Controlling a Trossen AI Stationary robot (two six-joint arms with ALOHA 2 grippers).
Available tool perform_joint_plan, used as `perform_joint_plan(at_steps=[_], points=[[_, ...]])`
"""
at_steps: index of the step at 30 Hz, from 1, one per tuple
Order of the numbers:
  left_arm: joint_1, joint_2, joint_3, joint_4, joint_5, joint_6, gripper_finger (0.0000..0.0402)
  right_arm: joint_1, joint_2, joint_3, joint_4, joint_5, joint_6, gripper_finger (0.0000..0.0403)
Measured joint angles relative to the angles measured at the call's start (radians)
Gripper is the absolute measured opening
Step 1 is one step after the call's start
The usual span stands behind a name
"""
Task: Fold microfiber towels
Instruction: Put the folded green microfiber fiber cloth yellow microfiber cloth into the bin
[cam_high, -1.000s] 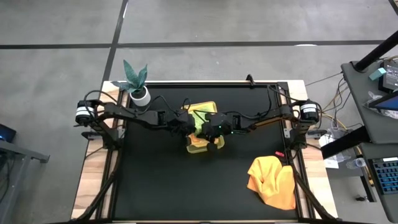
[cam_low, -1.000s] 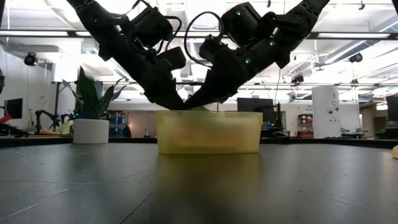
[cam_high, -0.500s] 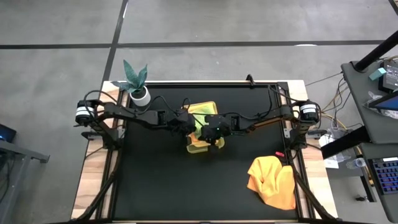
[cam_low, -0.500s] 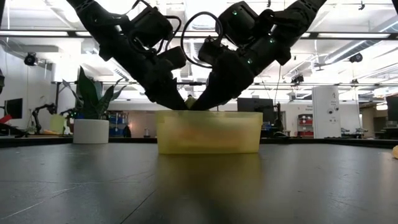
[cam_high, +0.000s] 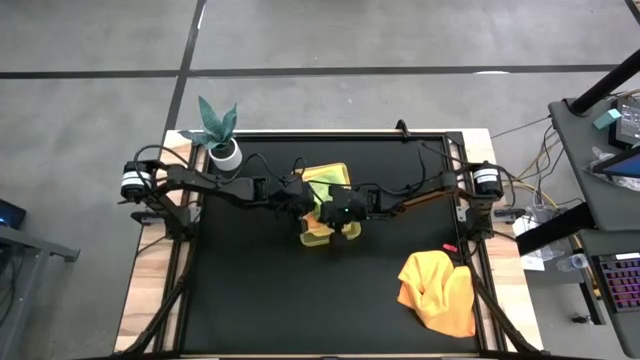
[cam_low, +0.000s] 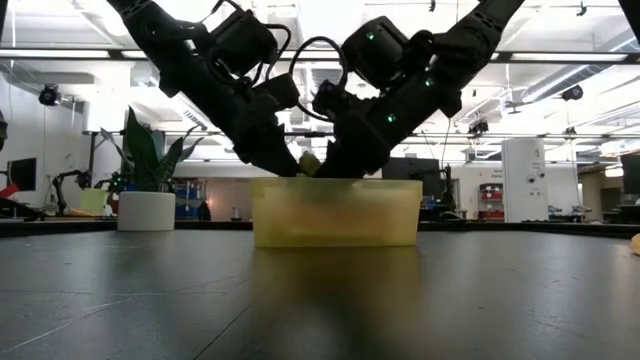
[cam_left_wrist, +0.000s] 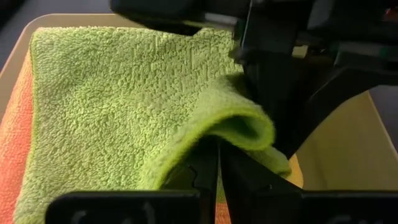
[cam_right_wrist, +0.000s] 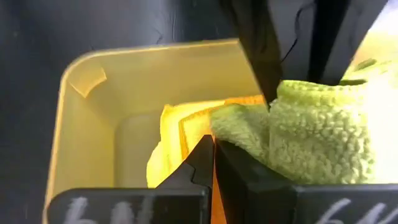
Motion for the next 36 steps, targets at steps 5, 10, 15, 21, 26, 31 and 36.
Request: perform_joint_plan(at_steps=[5, 10, 15, 21, 26, 31, 36], points=[[0.000, -0.002, 0.000, -0.001, 0.000, 0.000, 0.0005, 0.000, -0.030, 0.000, 0.001, 0.009, 0.000, 0.0008], [0.000, -0.012, 0.000, -0.006, 0.000, 0.000, 0.0005, 0.000, -0.047, 0.000, 0.002, 0.086, 0.000, 0.0008], [0.000, -0.022, 0.000, -0.008, 0.000, 0.001, 0.0005, 0.002, -0.047, 0.000, -0.006, 0.078, -0.005, 0.0008], [0.000, -0.023, 0.000, -0.008, 0.000, 0.001, 0.0005, 0.003, -0.021, -0.001, 0.004, 0.078, -0.002, 0.0008], [0.000, -0.040, 0.000, -0.008, 0.001, 0.001, 0.0005, 0.010, 0.019, -0.002, 0.057, -0.020, 0.001, 0.0008], [0.000, -0.071, 0.000, -0.009, 0.001, 0.003, 0.0005, 0.023, 0.016, -0.002, 0.094, -0.085, -0.018, 0.0008], [0.000, -0.095, 0.000, -0.008, 0.001, 0.009, 0.0005, 0.024, 0.002, -0.001, 0.097, -0.050, -0.026, 0.0008]])
